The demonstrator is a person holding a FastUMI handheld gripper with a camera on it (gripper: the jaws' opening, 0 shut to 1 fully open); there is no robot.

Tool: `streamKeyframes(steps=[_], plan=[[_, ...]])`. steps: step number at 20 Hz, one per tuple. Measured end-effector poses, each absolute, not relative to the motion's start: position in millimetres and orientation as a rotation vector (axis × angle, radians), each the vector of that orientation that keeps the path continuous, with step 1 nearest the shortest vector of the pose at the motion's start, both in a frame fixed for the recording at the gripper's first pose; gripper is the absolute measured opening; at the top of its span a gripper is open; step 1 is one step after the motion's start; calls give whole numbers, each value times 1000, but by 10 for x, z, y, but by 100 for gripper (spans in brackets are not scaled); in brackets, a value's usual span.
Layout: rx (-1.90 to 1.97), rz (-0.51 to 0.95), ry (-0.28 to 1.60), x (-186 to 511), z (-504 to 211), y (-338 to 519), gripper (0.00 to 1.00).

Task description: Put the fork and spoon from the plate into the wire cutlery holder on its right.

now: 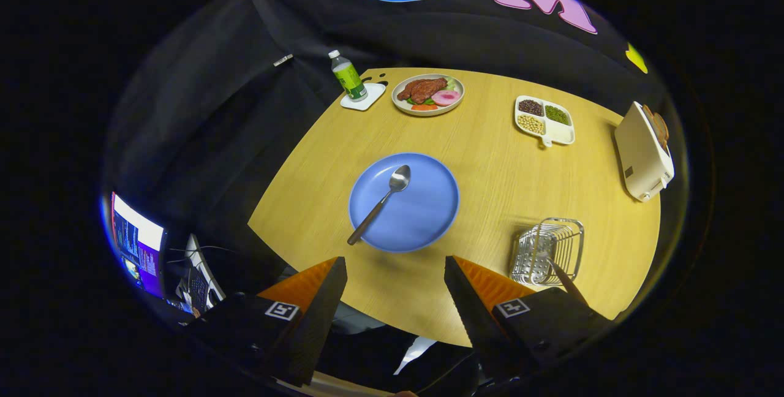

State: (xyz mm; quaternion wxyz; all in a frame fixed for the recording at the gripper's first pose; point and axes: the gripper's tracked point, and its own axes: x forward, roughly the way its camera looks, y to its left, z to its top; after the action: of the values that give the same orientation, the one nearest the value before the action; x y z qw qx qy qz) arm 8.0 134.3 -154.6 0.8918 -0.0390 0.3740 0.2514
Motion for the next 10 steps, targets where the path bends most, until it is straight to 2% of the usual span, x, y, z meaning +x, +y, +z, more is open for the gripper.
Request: streamKeyframes(steps=[10], plan=[[-22, 472, 897, 595, -2178, 2012, 100]])
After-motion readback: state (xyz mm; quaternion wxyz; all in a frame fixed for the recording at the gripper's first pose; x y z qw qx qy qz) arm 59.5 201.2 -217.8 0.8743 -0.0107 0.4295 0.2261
